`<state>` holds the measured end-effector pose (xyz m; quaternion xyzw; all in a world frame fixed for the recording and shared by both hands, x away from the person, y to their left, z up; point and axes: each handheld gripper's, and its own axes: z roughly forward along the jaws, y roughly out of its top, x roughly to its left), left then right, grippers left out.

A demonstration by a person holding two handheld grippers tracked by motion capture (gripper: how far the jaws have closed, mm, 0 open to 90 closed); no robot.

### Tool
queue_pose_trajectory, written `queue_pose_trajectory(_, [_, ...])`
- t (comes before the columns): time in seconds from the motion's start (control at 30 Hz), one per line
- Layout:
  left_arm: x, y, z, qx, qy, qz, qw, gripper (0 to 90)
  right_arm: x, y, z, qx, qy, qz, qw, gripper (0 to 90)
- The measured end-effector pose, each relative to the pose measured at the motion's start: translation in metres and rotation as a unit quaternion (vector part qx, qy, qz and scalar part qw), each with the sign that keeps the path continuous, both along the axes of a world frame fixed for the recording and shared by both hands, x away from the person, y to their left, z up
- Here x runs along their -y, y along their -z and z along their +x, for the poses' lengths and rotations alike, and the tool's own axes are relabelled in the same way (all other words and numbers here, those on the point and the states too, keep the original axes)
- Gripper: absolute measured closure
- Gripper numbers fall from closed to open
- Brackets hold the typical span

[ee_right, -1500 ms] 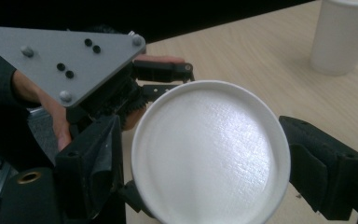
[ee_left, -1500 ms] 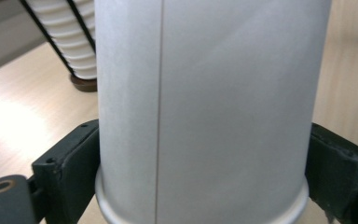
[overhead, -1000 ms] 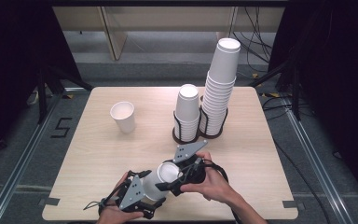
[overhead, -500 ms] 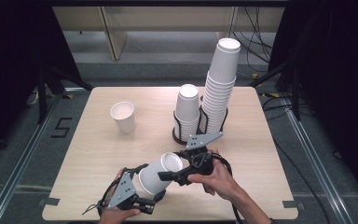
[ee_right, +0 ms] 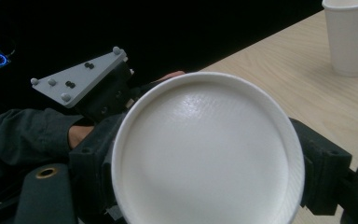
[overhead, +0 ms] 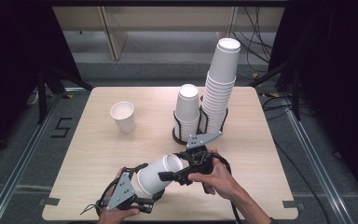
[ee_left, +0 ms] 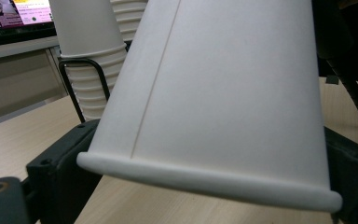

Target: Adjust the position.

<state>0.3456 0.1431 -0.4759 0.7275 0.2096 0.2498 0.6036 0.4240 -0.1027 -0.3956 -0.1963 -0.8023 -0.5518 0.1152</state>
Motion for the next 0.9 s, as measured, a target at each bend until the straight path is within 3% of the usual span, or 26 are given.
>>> queue_pose_trajectory(0.2, [-0.001,-0.002,0.001,-0.011,0.007,0.018,0.9997,8.2,0.000,0.000,0.000,0.006,-0.004,-0.012,0.9999,21.3])
queue_pose_trajectory(0.23, [-0.002,-0.001,0.002,-0.015,0.006,0.023,0.9996,8.4,0.001,-0.001,0.000,0.024,-0.002,-0.019,0.9995,20.6])
queue_pose_trajectory(0.37, [-0.004,-0.001,0.005,-0.026,0.011,0.039,0.9988,9.1,0.005,-0.009,0.000,0.063,0.001,-0.052,0.9967,16.6])
queue_pose_trajectory(0.4, [-0.005,-0.002,0.006,-0.035,0.020,0.062,0.9973,9.1,0.006,-0.010,-0.001,0.063,0.000,-0.062,0.9961,15.7])
queue_pose_trajectory(0.5, [-0.004,0.000,0.007,-0.039,0.029,0.110,0.9928,9.1,0.009,-0.017,-0.004,0.106,-0.015,-0.098,0.9893,16.0])
queue_pose_trajectory(0.6, [-0.002,0.001,0.007,-0.052,0.039,0.145,0.9873,9.2,0.008,-0.020,-0.010,0.142,-0.032,-0.145,0.9787,16.1])
queue_pose_trajectory(0.67, [0.000,0.002,0.007,-0.048,0.038,0.169,0.9836,9.2,0.006,-0.020,-0.014,0.153,-0.048,-0.169,0.9724,16.3])
queue_pose_trajectory(0.73, [0.002,0.002,0.007,-0.050,0.043,0.187,0.9802,9.2,0.003,-0.018,-0.017,0.168,-0.060,-0.196,0.9641,16.7])
queue_pose_trajectory(0.77, [0.002,0.002,0.007,-0.048,0.042,0.193,0.9791,9.2,-0.001,-0.016,-0.020,0.180,-0.071,-0.215,0.9571,16.6])
queue_pose_trajectory(0.8, [0.004,0.002,0.006,-0.051,0.047,0.199,0.9775,9.2,-0.001,-0.016,-0.020,0.180,-0.071,-0.215,0.9571,16.6])
queue_pose_trajectory(0.83, [0.004,0.001,0.006,-0.049,0.047,0.213,0.9747,9.2,-0.005,-0.013,-0.022,0.186,-0.080,-0.230,0.9518,17.0])
queue_pose_trajectory(0.87, [0.005,0.001,0.005,-0.047,0.046,0.213,0.9747,9.2,-0.008,-0.011,-0.024,0.194,-0.085,-0.243,0.9465,16.8])
queue_pose_trajectory(0.9, [0.006,0.000,0.005,-0.050,0.051,0.223,0.9722,9.2,-0.011,-0.009,-0.026,0.200,-0.091,-0.258,0.9408,16.8])
